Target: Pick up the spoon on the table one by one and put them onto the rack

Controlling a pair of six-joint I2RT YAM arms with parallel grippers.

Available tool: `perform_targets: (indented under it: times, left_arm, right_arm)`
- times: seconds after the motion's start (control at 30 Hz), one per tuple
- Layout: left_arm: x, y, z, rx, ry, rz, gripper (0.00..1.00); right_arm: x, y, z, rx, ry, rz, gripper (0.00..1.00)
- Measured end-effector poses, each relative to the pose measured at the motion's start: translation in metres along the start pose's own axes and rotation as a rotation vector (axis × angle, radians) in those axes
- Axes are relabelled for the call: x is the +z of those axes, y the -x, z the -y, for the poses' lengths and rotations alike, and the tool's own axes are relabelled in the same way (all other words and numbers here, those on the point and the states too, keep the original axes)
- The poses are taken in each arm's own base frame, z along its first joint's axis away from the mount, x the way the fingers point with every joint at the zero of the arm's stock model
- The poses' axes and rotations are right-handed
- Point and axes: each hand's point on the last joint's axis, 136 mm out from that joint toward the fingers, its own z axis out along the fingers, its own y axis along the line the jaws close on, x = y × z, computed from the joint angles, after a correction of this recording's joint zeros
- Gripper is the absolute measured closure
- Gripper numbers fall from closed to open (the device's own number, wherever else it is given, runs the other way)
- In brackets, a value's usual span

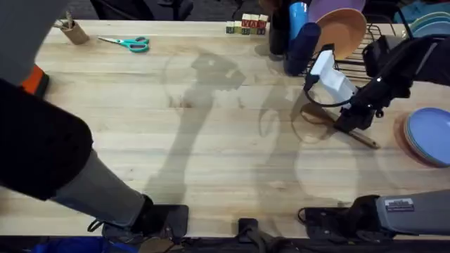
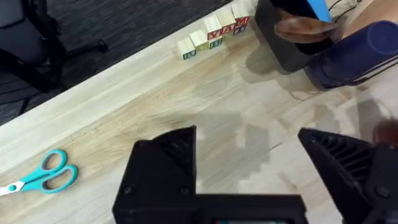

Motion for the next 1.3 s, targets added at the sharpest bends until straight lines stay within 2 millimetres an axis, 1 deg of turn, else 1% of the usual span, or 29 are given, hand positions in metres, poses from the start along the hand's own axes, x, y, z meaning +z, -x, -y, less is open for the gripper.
perform_targets:
  times: [0.17, 0.3, 0.33, 0.37, 0.43, 0.53, 0.63, 0.77, 0.93, 1.07, 1.17, 1.3]
  left_arm:
    - [0.0, 0.0, 0.0, 0.0, 0.0, 0.0, 0.005]
    - [0.0, 0.0, 0.0, 0.0, 0.0, 0.0, 0.006]
    - [0.0, 0.0, 0.0, 0.0, 0.0, 0.0, 0.005]
    - [0.0, 0.0, 0.0, 0.0, 0.0, 0.0, 0.005]
    - [0.0, 0.0, 0.0, 0.0, 0.0, 0.0, 0.005]
    - [0.0, 0.0, 0.0, 0.0, 0.0, 0.0, 0.005]
    - [0.0, 0.0, 0.0, 0.0, 0.0, 0.0, 0.005]
    - [0.0, 0.0, 0.0, 0.0, 0.0, 0.0, 0.005]
    - [0.0, 0.0, 0.0, 0.0, 0.0, 0.001, 0.006]
    - [0.0, 0.006, -0.001, 0.005, 0.005, 0.023, 0.005]
    - [0.0, 0.01, -0.002, 0.009, 0.008, 0.041, 0.006]
    - [0.0, 0.013, -0.003, 0.012, 0.01, 0.053, 0.006]
  right_arm:
    - [0.0, 0.006, -0.003, -0.04, -0.01, -0.02, 0.964]
    - [-0.002, 0.021, -0.011, -0.104, -0.011, -0.019, 0.97]
    - [-0.002, 0.025, -0.015, -0.123, -0.008, -0.015, 0.97]
    - [-0.005, 0.037, -0.031, -0.183, 0.02, -0.01, 0.97]
    - [-0.008, 0.042, -0.041, -0.222, 0.03, -0.015, 0.969]
    - [-0.015, 0.048, -0.05, -0.255, 0.024, -0.012, 0.969]
    - [-0.027, 0.053, -0.053, -0.262, 0.002, 0.003, 0.969]
    - [-0.047, 0.063, -0.048, -0.234, -0.05, 0.042, 0.969]
    - [-0.077, 0.075, -0.034, -0.182, -0.133, 0.109, 0.968]
    - [-0.101, 0.086, -0.025, -0.142, -0.184, 0.173, 0.967]
    - [-0.12, 0.099, -0.021, -0.112, -0.2, 0.251, 0.967]
    - [-0.15, 0.126, -0.008, -0.061, -0.246, 0.39, 0.967]
